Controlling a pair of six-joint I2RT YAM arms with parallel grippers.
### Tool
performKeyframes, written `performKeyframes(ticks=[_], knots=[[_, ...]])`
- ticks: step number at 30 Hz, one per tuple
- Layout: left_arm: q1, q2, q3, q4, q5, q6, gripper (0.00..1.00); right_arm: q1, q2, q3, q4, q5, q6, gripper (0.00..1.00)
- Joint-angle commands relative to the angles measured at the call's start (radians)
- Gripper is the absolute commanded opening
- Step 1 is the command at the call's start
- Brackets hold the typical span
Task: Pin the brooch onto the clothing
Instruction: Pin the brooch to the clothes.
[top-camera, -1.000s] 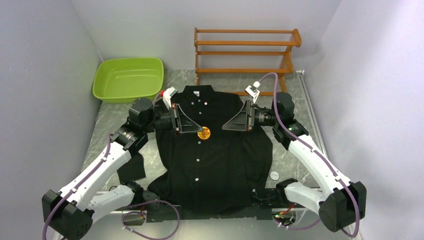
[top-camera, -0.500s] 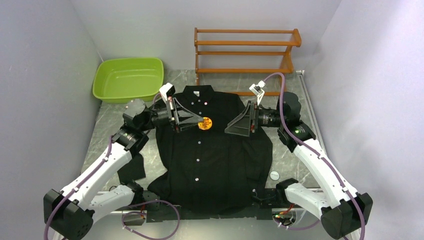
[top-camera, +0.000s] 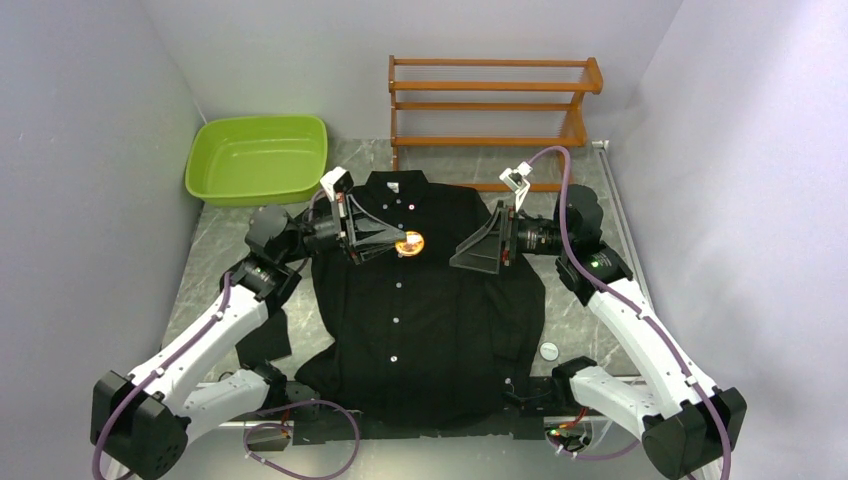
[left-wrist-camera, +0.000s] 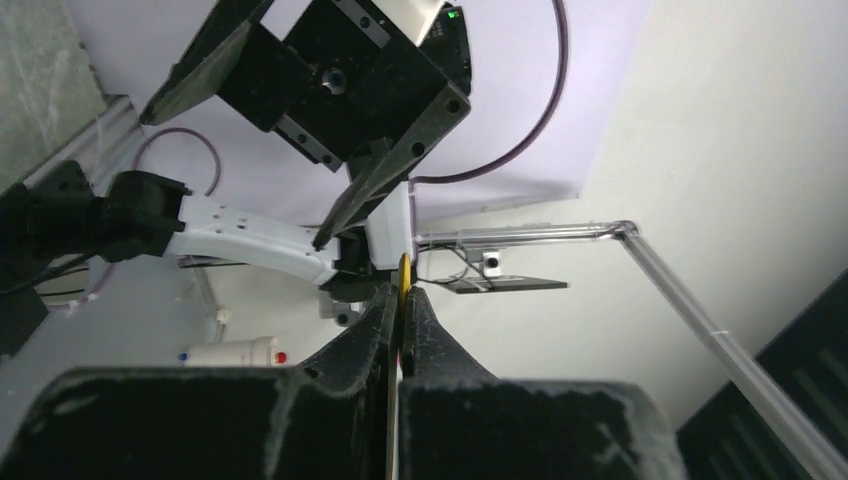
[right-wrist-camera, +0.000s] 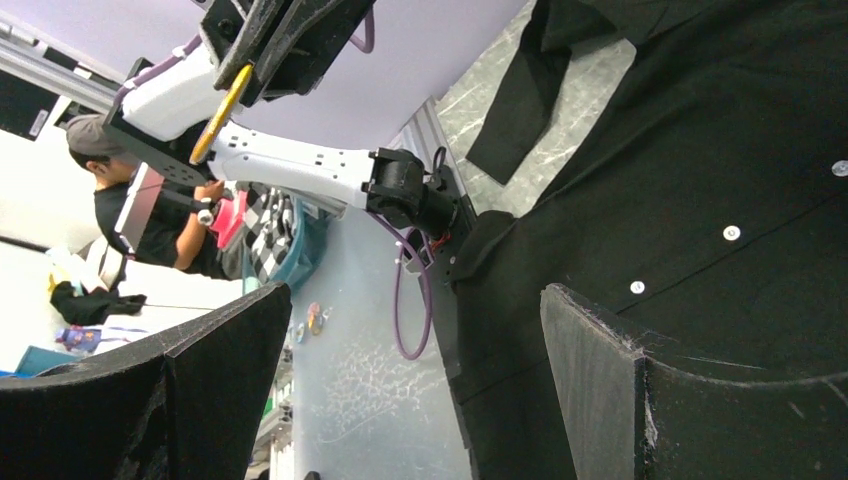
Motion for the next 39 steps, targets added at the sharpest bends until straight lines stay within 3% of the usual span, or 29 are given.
performKeyframes(ticks=[1, 5, 7, 17, 24, 26, 28, 31, 33, 36, 39], knots=[[0.003, -0.016, 0.106, -0.149, 0.038, 0.211, 0.03, -0.004, -0.004, 0.026, 0.008, 0.021, -0.038, 1.00], [0.003, -0.019, 0.255, -0.619, -0.030, 0.636, 0.03, -0.004, 0.021, 0.026, -0.048, 0.071, -0.084, 1.00], [0.003, -0.021, 0.278, -0.735, -0.080, 0.781, 0.03, -0.004, 0.041, 0.032, -0.101, 0.129, -0.124, 1.00], [0.021, 0.094, 0.241, -0.806, -0.134, 1.155, 0.03, 0.037, 0.244, 0.017, -0.286, 0.700, -0.307, 1.00], [0.041, 0.109, 0.134, -0.595, -0.257, 1.305, 0.02, 0.164, 0.486, 0.094, -0.289, 0.984, -0.360, 0.99], [0.054, 0.106, 0.098, -0.522, -0.302, 1.323, 0.03, 0.188, 0.563, 0.129, -0.295, 1.001, -0.368, 0.92], [0.071, 0.115, 0.074, -0.449, -0.307, 1.337, 0.03, 0.195, 0.633, 0.163, -0.301, 0.990, -0.371, 0.69], [0.103, 0.166, 0.094, -0.399, -0.235, 1.353, 0.03, 0.205, 0.703, 0.183, -0.295, 0.994, -0.363, 0.54], [0.127, 0.224, 0.130, -0.404, -0.181, 1.373, 0.03, 0.213, 0.733, 0.174, -0.274, 1.011, -0.357, 0.48], [0.154, 0.281, 0.175, -0.404, -0.125, 1.392, 0.03, 0.220, 0.775, 0.165, -0.272, 1.057, -0.348, 0.48], [0.184, 0.342, 0.196, -0.352, -0.059, 1.389, 0.03, 0.220, 0.800, 0.151, -0.278, 1.079, -0.341, 0.28]])
